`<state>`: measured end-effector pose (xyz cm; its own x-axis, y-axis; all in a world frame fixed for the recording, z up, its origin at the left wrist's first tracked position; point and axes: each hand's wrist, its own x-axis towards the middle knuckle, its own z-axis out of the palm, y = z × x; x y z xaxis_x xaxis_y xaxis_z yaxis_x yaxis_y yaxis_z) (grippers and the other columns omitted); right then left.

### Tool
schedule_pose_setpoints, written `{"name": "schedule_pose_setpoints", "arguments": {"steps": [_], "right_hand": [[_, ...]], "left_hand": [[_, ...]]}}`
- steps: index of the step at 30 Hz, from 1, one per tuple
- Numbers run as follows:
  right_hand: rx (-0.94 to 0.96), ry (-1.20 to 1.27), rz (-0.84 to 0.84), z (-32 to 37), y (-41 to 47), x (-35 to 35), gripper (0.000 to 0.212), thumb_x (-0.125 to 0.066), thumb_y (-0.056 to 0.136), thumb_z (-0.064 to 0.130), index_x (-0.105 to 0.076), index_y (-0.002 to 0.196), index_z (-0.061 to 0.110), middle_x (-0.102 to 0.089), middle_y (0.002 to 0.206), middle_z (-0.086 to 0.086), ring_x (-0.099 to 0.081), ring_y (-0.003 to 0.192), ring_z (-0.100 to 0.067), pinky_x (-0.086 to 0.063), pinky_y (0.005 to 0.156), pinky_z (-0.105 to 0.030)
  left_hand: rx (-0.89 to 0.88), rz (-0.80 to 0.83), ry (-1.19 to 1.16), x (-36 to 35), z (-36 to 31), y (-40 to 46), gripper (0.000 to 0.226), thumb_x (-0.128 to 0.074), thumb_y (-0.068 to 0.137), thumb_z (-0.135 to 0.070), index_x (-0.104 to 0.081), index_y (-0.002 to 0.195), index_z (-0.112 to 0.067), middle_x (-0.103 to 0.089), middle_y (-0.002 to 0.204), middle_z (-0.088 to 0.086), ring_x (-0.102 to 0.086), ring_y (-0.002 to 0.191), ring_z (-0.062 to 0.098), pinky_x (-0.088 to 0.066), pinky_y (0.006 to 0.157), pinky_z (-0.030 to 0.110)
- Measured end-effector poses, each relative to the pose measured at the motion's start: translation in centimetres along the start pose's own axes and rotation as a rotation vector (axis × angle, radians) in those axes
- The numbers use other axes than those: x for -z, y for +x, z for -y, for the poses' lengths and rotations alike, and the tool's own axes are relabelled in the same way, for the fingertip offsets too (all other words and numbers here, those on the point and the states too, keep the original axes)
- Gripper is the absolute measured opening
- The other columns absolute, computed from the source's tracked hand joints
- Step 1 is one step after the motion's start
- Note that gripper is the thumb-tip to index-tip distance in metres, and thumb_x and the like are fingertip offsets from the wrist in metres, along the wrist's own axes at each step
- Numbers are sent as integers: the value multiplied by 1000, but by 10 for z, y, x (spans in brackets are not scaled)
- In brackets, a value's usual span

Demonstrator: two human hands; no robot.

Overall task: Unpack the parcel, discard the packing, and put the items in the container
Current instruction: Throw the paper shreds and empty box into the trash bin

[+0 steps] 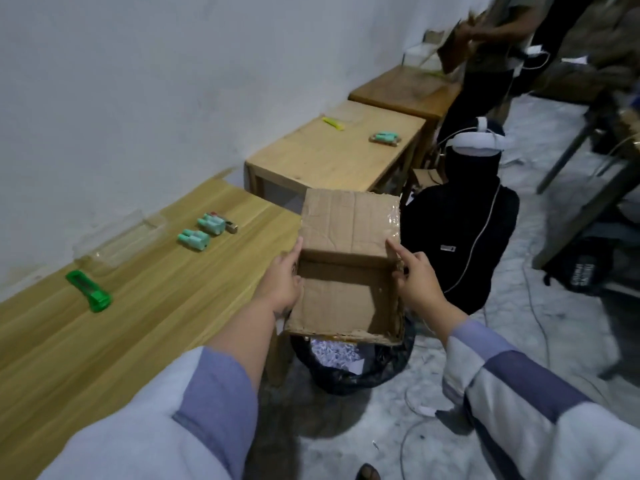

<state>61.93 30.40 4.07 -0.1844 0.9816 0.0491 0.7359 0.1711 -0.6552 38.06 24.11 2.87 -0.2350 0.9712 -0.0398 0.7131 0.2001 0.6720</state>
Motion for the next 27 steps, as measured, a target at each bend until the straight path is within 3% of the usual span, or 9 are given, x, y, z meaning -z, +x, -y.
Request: {"name": "schedule_pose_setpoints", "arguments": {"steps": [7, 12, 14, 16, 20, 22, 24, 27], "right_hand": [[-96, -23, 71, -88, 33, 24, 62, -51, 90, 1, -38, 142, 32, -41, 103, -6, -48, 87, -18, -41, 87, -27], [-162, -61, 166, -132, 47, 5, 57, -52, 90, 0, -41, 141, 23, -39, 101, -4, -42, 88, -12, -35, 81, -22], [-200, -79, 219, -150, 53, -9, 58, -53, 88, 0, -42, 141, 22, -42, 100, -6, -47, 88, -20, -35, 82, -25], [-249, -98, 268, -168, 61, -25, 57, -54, 88, 2, -43, 140, 22, -50, 104, -11, -53, 103, -29, -37, 81, -29], [-339, -121, 378, -198, 78, -60, 53, -52, 89, 2, -45, 139, 19, -55, 108, -11, -55, 107, -31, -32, 70, -22], [-385, -114, 433, -211, 93, -81, 51, -50, 89, 0, -48, 137, 17, -57, 119, -14, -56, 108, -30, -34, 74, -19], [-410, -101, 478, -224, 108, -106, 52, -50, 86, -2, -51, 135, 15, -59, 125, -15, -56, 112, -30, -40, 89, -23], [-433, -91, 554, -248, 128, -147, 53, -51, 84, -1, -51, 134, 15, -57, 133, -13, -54, 120, -29, -39, 101, -28]], "left_hand": [[106, 139, -35, -90, -31, 40, 69, -45, 98, -12, -8, 151, -38, -40, 140, 13, -42, 128, 31, -34, 101, 30], [203, 273, -9, -135, -18, 56, 67, -42, 100, -14, -5, 151, -37, -37, 145, 12, -43, 127, 31, -35, 93, 25], [232, 351, 0, -149, -8, 65, 69, -43, 99, -15, -4, 151, -37, -40, 145, 11, -47, 124, 31, -41, 100, 32], [269, 438, 9, -164, 4, 75, 72, -46, 97, -14, -5, 151, -36, -47, 140, 12, -52, 118, 30, -44, 100, 37], [370, 583, 14, -197, 34, 101, 71, -48, 96, -15, -9, 151, -37, -54, 134, 6, -57, 110, 27, -47, 88, 32], [440, 618, 5, -214, 52, 112, 69, -49, 95, -17, -13, 149, -41, -56, 129, 3, -61, 101, 25, -50, 85, 33], [504, 632, 11, -230, 72, 123, 68, -49, 94, -17, -17, 149, -42, -59, 123, 0, -62, 93, 23, -53, 82, 34], [562, 614, 31, -258, 104, 137, 63, -48, 96, -17, -20, 151, -31, -59, 127, 8, -59, 105, 28, -49, 86, 33]]}}
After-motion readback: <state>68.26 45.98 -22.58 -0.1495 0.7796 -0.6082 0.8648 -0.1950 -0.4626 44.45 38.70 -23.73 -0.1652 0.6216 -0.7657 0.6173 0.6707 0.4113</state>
